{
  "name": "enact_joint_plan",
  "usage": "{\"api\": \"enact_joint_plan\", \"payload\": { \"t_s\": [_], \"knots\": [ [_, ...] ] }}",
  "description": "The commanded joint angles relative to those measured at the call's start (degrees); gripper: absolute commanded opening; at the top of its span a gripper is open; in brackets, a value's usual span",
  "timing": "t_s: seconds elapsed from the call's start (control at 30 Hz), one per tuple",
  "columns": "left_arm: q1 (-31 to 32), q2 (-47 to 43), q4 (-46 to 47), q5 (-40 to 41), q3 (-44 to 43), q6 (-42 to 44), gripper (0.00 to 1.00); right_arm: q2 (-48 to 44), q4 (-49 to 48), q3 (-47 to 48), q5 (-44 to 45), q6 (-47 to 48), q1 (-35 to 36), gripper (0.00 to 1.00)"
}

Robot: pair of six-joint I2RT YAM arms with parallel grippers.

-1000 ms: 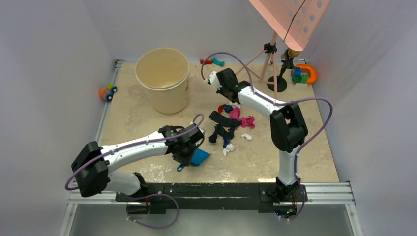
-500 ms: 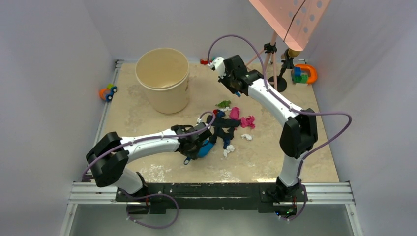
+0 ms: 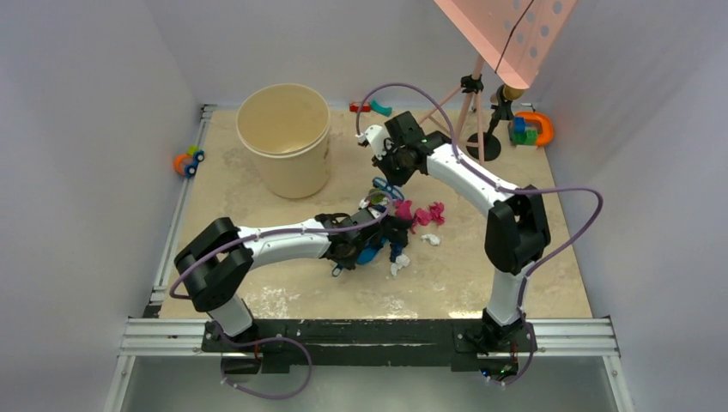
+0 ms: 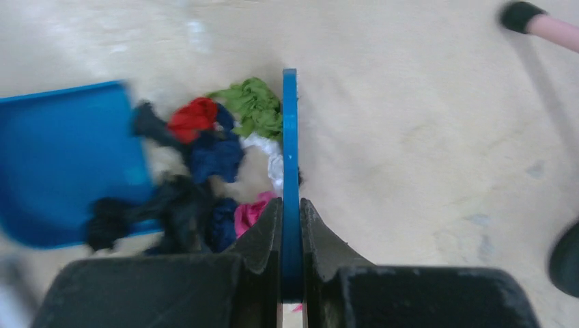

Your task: Sweep away the paper scraps from the table

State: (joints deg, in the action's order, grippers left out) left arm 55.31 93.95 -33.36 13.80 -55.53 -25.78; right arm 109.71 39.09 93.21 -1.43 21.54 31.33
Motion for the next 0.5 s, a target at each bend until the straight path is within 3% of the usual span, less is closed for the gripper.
{"api": "enact_joint_plan", "payload": {
  "t_s": [0.0, 0.17, 0.47],
  "knots": [
    [-0.71, 2.57, 4.23, 1.63, -3.67, 2.66, 0.03, -3.23, 7.28, -2.47, -16.97, -3.17, 2.05, 0.0],
    [-0.82, 6.18, 4.92, 3.7, -7.11, 3.02, 0.02, -3.1, 11.8, -3.1, -29.85, -2.17, 2.33, 0.0],
    [-0.62, 4.04, 7.98, 5.38, -5.43, 3.37, 0.0, -11.72, 5.22, -4.75, -24.77, -11.19, 0.05, 0.0]
  ]
}}
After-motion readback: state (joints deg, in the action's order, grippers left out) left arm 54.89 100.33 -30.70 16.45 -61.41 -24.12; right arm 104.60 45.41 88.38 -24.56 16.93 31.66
